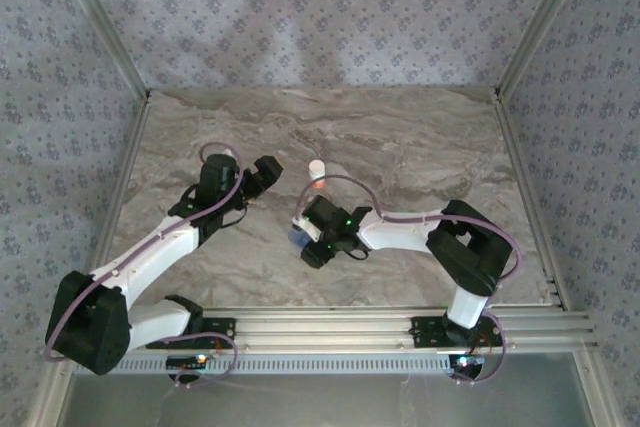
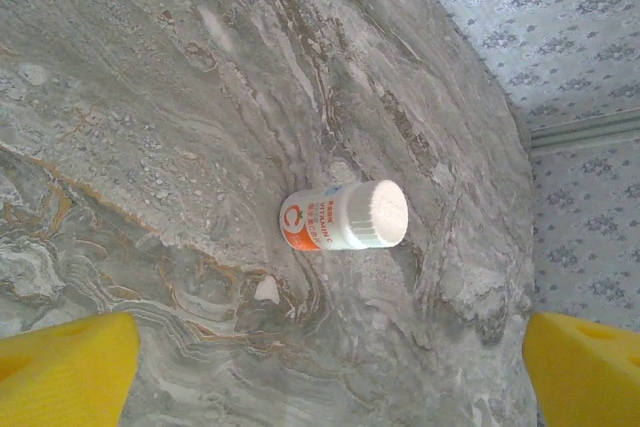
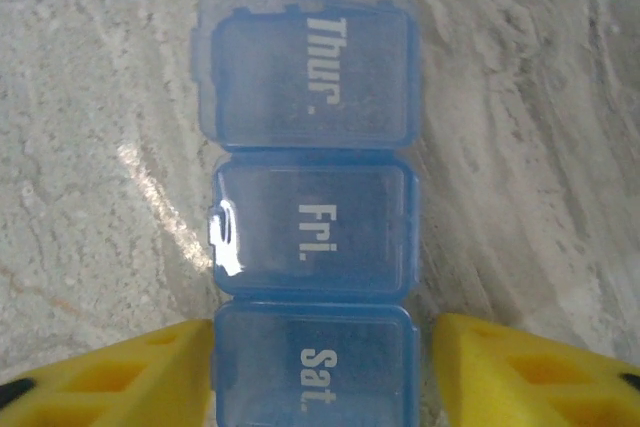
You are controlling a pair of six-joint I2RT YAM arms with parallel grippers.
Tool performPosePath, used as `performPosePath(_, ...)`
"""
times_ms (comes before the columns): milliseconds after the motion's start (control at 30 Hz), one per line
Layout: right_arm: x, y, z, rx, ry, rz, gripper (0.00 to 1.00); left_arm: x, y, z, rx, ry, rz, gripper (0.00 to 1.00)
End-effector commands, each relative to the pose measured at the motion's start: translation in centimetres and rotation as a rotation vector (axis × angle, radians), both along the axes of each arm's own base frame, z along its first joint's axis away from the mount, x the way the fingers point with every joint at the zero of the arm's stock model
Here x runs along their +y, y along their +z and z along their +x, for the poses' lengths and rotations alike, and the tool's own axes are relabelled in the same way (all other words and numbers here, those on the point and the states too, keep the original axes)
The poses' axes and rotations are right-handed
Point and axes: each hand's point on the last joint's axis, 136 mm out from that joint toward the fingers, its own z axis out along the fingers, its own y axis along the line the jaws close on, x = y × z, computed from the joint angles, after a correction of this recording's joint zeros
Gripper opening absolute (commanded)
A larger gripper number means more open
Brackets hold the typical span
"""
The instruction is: Sort the pills into containers
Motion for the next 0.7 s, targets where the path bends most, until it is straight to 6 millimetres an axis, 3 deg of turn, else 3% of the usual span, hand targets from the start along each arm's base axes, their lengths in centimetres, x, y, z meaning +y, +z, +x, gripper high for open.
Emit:
performPosePath(0, -2.0, -0.8, 0.5, -0.04, -0.025, -0.101, 0.74, -0.2, 0.4, 0.1, -0.021, -0.013, -0.017, 0.98)
performPosePath(300, -5.8, -0.9, 0.6, -0.041, -0.151, -0.185, 0.77, -0.8, 1.0, 0.5, -0.032, -0.037, -0.024, 0.98)
performPosePath(667, -11.3, 0.3, 6.7, -0.032, -0.512, -0.233, 0.75, -1.8, 1.5, 0.5, -0.035, -0.114, 0.0, 0.98)
